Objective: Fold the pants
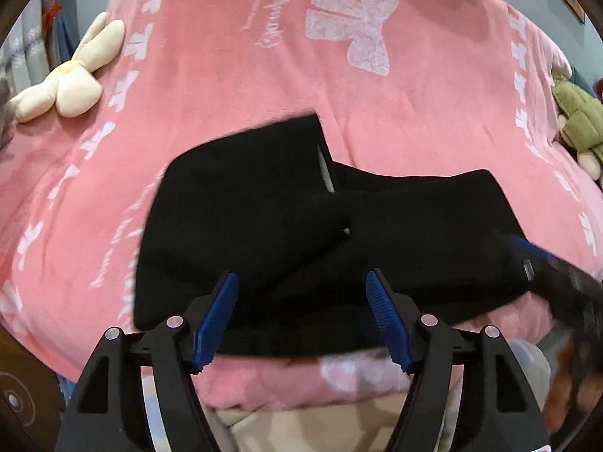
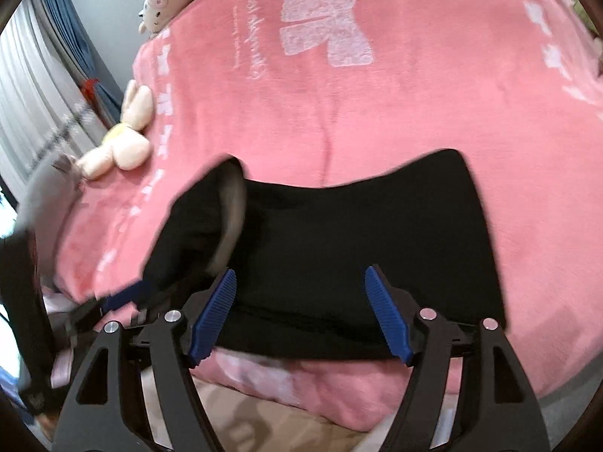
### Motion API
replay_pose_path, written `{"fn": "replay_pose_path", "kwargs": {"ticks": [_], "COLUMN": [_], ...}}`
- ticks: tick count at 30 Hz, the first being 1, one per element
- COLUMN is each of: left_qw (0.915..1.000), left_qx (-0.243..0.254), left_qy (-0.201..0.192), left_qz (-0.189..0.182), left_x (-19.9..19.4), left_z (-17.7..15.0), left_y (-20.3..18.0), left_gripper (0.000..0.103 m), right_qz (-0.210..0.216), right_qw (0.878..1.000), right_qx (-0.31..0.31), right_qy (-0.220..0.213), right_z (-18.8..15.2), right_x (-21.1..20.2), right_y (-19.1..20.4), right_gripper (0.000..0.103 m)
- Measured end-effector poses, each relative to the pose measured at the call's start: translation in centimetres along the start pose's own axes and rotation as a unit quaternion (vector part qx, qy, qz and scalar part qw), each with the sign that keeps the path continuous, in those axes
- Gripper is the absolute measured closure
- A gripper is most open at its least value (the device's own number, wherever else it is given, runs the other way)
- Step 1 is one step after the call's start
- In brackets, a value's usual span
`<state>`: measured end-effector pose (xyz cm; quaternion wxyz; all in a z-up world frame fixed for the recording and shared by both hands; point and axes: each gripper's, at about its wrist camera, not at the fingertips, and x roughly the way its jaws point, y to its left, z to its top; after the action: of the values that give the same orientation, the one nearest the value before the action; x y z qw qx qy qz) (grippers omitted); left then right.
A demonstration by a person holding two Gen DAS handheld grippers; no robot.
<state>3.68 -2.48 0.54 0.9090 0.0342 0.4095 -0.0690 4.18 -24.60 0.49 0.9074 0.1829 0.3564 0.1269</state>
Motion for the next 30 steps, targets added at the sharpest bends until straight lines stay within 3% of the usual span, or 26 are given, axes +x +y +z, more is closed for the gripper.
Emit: {"fn": "replay_pose_path", "kwargs": {"ticks": [2, 5, 10, 13, 14, 19, 22, 25, 28, 30], "left_qw": [0.9998, 0.9988, 0.9968, 0.9957, 0.9954, 0.9938, 0.9932, 0.993, 0.9929, 0.9929], "left_qx": [-0.02, -0.042, -0.071, -0.084, -0.087, -0.1, -0.109, -0.112, -0.115, -0.114], "left_qy": [0.004, 0.019, 0.026, 0.03, 0.032, 0.042, 0.037, 0.033, 0.031, 0.034], "left_qz": [-0.004, 0.015, 0.028, 0.025, 0.025, 0.026, 0.018, 0.013, 0.008, 0.003], "left_x": [-0.9, -1.4, -1.7, -1.7, -1.6, -1.3, -1.8, -2.3, -2.5, -2.3], "left_z": [-0.3, -0.8, -1.8, -2.2, -2.3, -2.9, -2.6, -2.3, -2.1, -1.9], "left_y": [1.8, 4.4, 8.2, 9.8, 10.1, 11.4, 11.5, 11.4, 11.1, 10.6], "left_gripper": [0.03, 0.029, 0.029, 0.029, 0.029, 0.029, 0.029, 0.029, 0.028, 0.028], "right_qz": [0.025, 0.075, 0.101, 0.111, 0.114, 0.1, 0.138, 0.166, 0.149, 0.1], "right_qw": [1.0, 0.996, 0.989, 0.984, 0.985, 0.99, 0.987, 0.982, 0.983, 0.989], "right_qx": [0.002, 0.0, 0.026, 0.045, 0.04, -0.028, -0.052, -0.087, -0.095, -0.089], "right_qy": [0.006, 0.038, 0.107, 0.129, 0.123, 0.099, 0.067, 0.001, -0.054, -0.068], "right_z": [1.0, 2.1, 1.2, -0.2, -0.4, 0.9, 3.6, 6.6, 8.1, 7.8], "right_x": [1.0, 4.4, 10.9, 13.1, 13.1, 11.6, 8.9, 3.6, -1.4, -3.0], "right_y": [0.9, 3.3, 5.9, 6.6, 7.0, 10.6, 12.8, 14.6, 12.5, 9.4], "right_gripper": [0.032, 0.021, 0.022, 0.054, 0.076, 0.086, 0.087, 0.087, 0.087, 0.087]}}
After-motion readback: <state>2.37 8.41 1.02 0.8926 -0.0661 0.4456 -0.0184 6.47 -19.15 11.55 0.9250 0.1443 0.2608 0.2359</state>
